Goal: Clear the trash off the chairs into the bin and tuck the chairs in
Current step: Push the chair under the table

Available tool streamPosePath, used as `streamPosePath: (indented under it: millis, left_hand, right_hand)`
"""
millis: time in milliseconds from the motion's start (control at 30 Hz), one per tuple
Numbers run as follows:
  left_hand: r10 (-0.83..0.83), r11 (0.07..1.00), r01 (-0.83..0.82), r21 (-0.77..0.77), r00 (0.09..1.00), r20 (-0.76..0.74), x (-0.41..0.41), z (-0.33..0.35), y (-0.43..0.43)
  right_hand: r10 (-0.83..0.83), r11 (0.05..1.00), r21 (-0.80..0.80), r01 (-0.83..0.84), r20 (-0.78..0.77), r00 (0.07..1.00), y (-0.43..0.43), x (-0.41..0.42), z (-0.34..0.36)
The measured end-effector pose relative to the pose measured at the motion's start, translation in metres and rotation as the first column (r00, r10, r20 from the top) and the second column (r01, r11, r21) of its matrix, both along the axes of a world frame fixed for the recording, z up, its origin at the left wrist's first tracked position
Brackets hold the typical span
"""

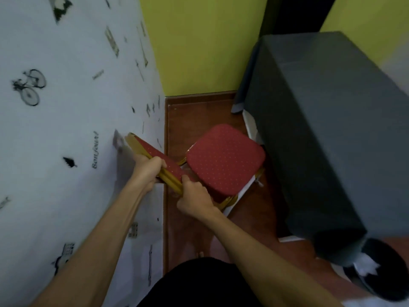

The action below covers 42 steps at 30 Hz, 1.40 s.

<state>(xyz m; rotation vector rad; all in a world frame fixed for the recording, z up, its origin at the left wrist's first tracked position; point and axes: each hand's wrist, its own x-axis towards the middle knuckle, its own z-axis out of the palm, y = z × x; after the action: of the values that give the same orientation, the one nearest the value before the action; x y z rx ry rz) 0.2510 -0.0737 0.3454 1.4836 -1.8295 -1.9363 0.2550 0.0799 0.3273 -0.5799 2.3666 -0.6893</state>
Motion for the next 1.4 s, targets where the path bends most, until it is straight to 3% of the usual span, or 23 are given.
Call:
streamPosePath:
  millis: [367,633,1100,1400]
  left_hand:
    - [-0.262,0.965,0.262,0.031,0.965,0.017,-0.09,0.008,0.052]
    - [-0.372,0.928,0.371,0.037,0.928,0.029,-0.153,0.02,0.074]
    - [-0.402,0.915,0.403,0.001,0.911,0.093,-0.158,0.003,0.053]
    - [-0.508,0.859,0.512,-0.007,0.854,0.113,-0.194,0.014,0.052]
  right_hand:
    - [-0.239,0.97,0.032,0.24,-0.023,0.971,0.041,-0.065,-0.001]
    - [-0.292,0.955,0.047,0.291,0.004,0.956,0.064,-0.12,0.005]
    - [-0.12,0.987,0.117,0.114,0.047,0.992,0.054,-0.131,-0.005]
    - [-0.165,0.979,0.116,0.166,-0.021,0.986,0.052,-0.159,-0.005]
